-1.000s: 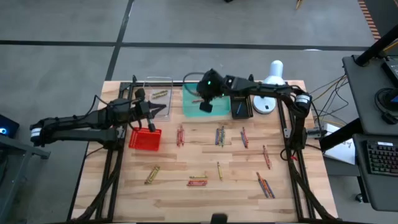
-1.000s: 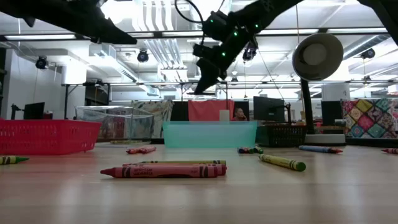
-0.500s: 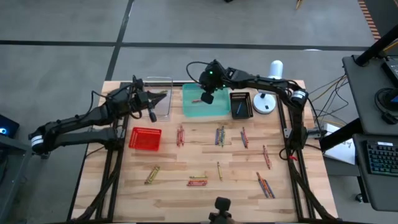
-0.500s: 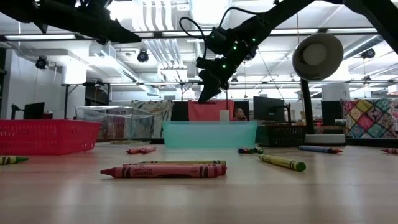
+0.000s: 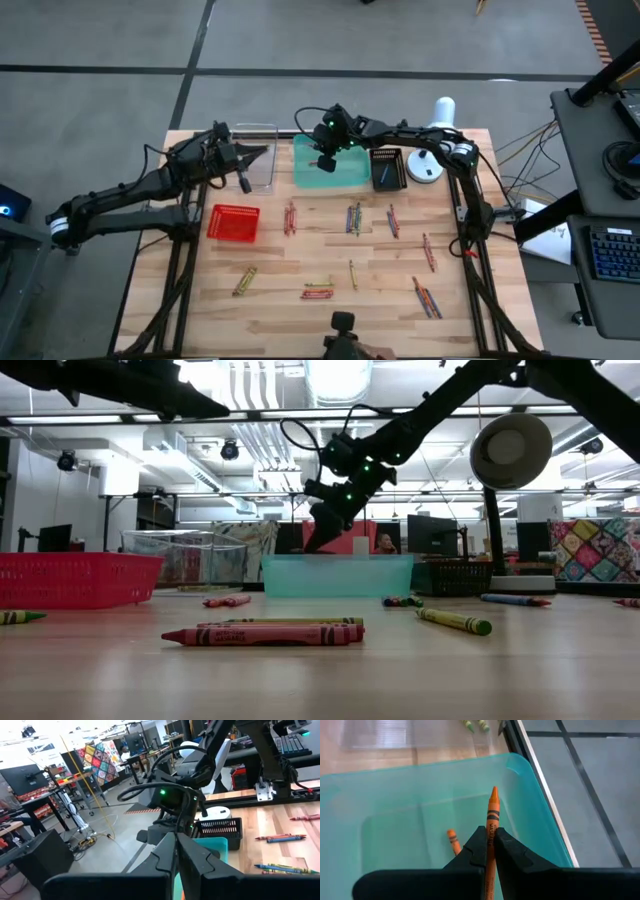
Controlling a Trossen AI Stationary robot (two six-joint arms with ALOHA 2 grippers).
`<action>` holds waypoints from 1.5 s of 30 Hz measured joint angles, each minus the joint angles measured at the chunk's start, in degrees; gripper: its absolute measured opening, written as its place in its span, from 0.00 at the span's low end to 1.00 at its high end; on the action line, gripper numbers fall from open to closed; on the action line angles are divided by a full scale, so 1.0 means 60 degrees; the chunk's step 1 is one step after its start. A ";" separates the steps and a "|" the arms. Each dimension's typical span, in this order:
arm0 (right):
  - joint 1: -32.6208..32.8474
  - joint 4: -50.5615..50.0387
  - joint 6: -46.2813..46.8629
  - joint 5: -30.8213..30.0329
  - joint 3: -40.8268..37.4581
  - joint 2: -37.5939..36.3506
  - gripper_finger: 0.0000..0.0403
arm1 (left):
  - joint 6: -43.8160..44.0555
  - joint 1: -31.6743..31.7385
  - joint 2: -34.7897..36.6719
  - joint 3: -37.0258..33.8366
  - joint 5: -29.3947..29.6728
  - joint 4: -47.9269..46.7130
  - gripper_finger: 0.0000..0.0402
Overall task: Sort crayons
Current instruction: Put the orange crayon into the green bin
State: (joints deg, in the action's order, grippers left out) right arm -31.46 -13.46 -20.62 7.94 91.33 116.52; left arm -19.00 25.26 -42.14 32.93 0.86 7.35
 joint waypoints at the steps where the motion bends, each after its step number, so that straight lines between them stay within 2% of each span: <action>1: -0.0031 0.0033 -0.0032 0.0004 0.0000 0.0033 0.03 | -0.0002 -0.0002 -0.0024 0.0000 0.0000 0.0002 0.00; 12: -0.0096 0.0013 -0.0799 0.0004 0.0000 0.0537 0.03 | -0.0007 0.0015 -0.0314 0.0000 0.0011 0.0007 0.00; 40: -0.0118 0.0150 -0.0183 -0.0098 0.0000 0.0603 0.03 | -0.0222 0.0015 -0.0803 -0.0004 0.0029 0.0036 0.00; 45: -0.0118 0.0012 -0.0140 -0.0095 0.0000 0.0603 0.12 | -0.0222 0.0015 -0.0803 -0.0004 0.0029 0.0045 0.00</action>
State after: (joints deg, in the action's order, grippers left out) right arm -32.16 -13.39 -21.45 7.37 91.33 120.14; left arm -20.34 25.35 -46.96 32.91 1.04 7.62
